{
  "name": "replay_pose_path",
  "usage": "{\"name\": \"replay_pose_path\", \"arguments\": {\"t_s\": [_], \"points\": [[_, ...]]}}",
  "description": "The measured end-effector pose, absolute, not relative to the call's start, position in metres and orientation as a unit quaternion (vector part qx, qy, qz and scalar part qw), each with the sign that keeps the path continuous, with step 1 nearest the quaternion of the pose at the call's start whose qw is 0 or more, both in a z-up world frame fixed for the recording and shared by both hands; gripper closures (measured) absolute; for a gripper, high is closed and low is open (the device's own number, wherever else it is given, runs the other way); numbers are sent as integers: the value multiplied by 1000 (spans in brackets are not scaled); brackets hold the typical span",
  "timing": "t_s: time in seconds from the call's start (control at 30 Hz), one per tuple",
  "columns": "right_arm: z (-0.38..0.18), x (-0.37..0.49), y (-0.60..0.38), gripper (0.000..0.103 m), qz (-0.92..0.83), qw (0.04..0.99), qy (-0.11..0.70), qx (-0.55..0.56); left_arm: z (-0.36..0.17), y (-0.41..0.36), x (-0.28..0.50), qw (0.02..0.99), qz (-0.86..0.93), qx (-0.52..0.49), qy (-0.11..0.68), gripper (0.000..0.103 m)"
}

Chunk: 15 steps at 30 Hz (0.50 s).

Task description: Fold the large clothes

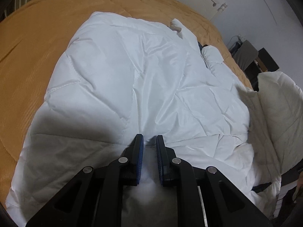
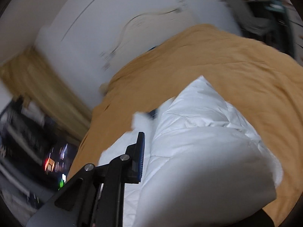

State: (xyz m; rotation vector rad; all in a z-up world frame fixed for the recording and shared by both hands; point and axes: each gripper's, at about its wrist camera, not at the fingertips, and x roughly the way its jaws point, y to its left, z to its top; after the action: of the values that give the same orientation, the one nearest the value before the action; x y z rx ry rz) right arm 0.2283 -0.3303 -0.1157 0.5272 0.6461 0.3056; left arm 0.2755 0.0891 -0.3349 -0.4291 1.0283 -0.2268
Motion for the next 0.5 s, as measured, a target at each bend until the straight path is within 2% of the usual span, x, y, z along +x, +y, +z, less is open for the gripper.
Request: {"name": "replay_pose_path", "arguments": {"t_s": [0.13, 0.27, 0.37, 0.5], "points": [[-157, 247, -220, 85, 211, 888, 367, 181, -339, 113, 277, 815, -132, -268, 497, 89], [-239, 271, -168, 83, 187, 864, 451, 120, -327, 134, 275, 809, -130, -272, 504, 89], [-295, 277, -171, 84, 164, 846, 492, 120, -294, 153, 277, 823, -94, -273, 489, 89], [-293, 282, -175, 84, 163, 856, 478, 112, -213, 135, 298, 852, -117, -247, 446, 89]]}}
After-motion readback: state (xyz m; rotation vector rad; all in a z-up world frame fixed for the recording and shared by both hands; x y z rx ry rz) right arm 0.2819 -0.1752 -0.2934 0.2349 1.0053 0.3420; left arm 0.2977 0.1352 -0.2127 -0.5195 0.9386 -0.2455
